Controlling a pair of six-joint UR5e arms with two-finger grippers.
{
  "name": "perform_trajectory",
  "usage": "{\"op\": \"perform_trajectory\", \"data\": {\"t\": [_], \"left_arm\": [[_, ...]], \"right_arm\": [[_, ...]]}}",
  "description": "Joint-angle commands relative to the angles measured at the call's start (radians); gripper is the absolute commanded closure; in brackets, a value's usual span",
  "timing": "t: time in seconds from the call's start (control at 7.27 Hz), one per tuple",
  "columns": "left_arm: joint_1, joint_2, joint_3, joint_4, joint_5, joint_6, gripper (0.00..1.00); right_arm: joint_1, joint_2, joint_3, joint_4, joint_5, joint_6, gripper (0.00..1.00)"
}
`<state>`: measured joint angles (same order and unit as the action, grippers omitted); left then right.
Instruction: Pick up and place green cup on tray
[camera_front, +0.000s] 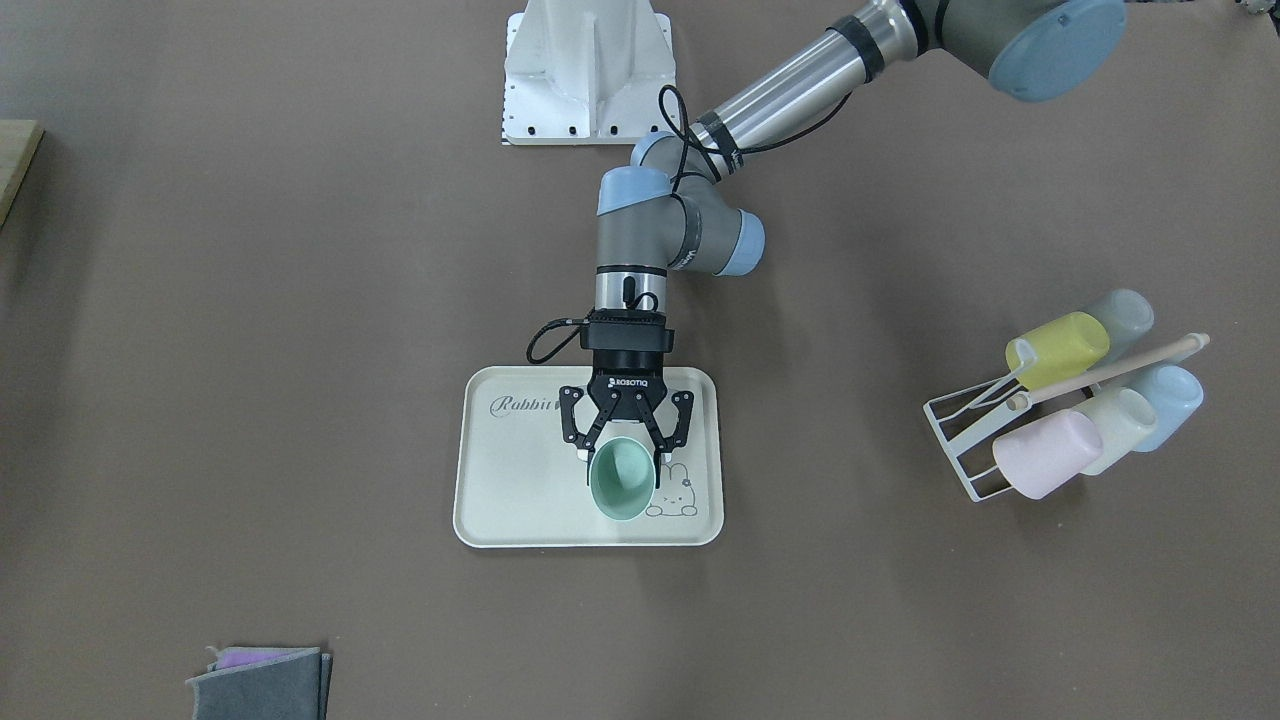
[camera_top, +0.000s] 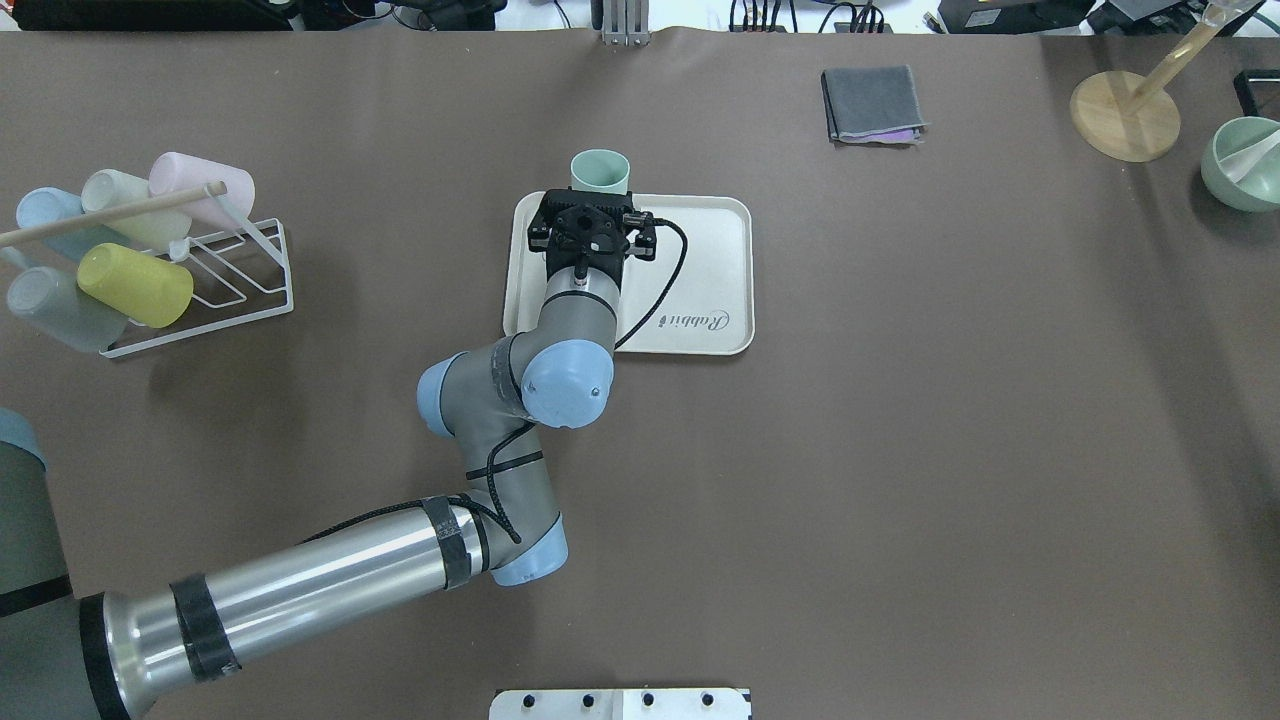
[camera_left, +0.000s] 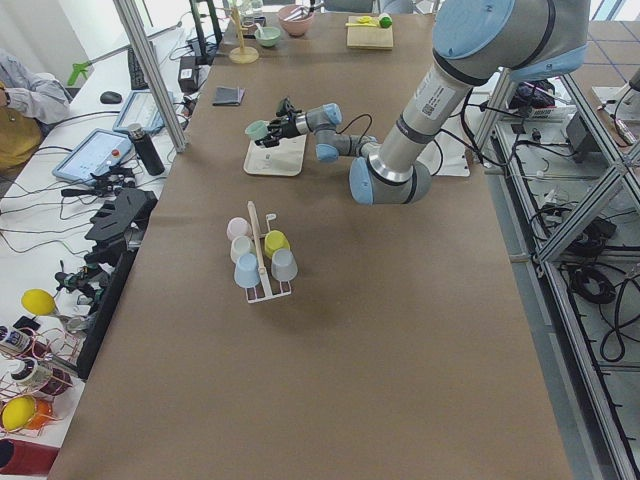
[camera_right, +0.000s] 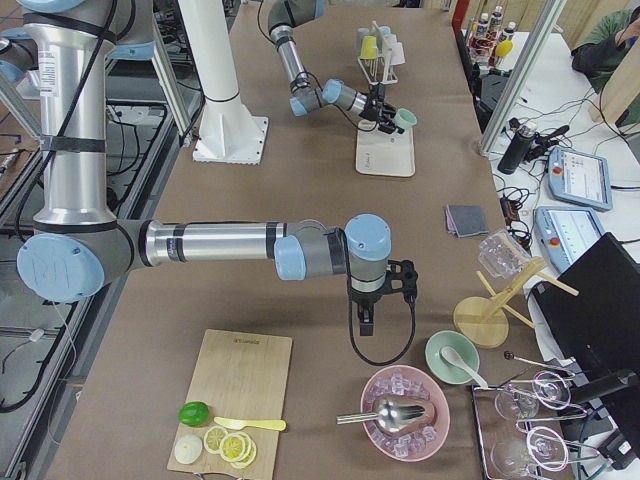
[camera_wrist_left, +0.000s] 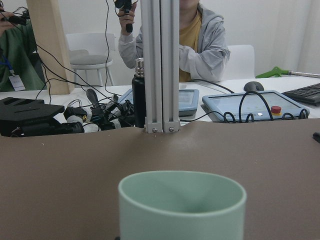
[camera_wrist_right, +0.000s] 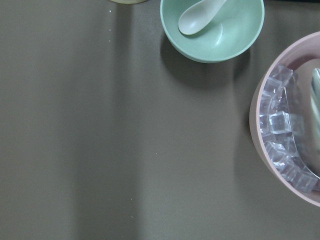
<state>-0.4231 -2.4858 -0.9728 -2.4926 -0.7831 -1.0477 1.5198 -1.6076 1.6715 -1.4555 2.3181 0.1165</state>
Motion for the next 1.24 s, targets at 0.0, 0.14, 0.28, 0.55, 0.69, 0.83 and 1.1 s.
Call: {"op": "perform_trajectory", "data": {"t": [0.0,0.14,0.28,0.55,0.69,0.83,1.1], "left_arm": [[0.01,-0.008,0.049,-0.008,0.04,-0.125,0.64],[0.011,-0.024,0.069,-0.005,0.047,-0.13,0.65],[0.012,-0.027,0.1,-0.005,0.067,-0.132,0.66],[0.014,-0.061,0.141,-0.003,0.091,-0.139,0.66],[0.021,-0.109,0.187,-0.002,0.103,-0.193,0.66],[0.024,-0.122,0.218,0.001,0.146,-0.234,0.66],[0.032,-0.153,0.284,0.006,0.214,-0.302,0.65]], "right_arm": [[0.0,0.023,-0.006,-0.014,-0.003,0.005,0.0],[0.002,0.014,0.0,-0.02,0.0,0.008,0.0],[0.002,0.011,0.01,-0.045,0.007,0.026,0.0],[0.003,0.012,0.002,-0.051,0.021,0.028,0.0],[0.003,0.014,0.002,-0.051,0.021,0.034,0.0],[0.003,0.014,0.002,-0.051,0.021,0.034,0.0],[0.003,0.015,0.0,-0.051,0.021,0.034,0.0]]}}
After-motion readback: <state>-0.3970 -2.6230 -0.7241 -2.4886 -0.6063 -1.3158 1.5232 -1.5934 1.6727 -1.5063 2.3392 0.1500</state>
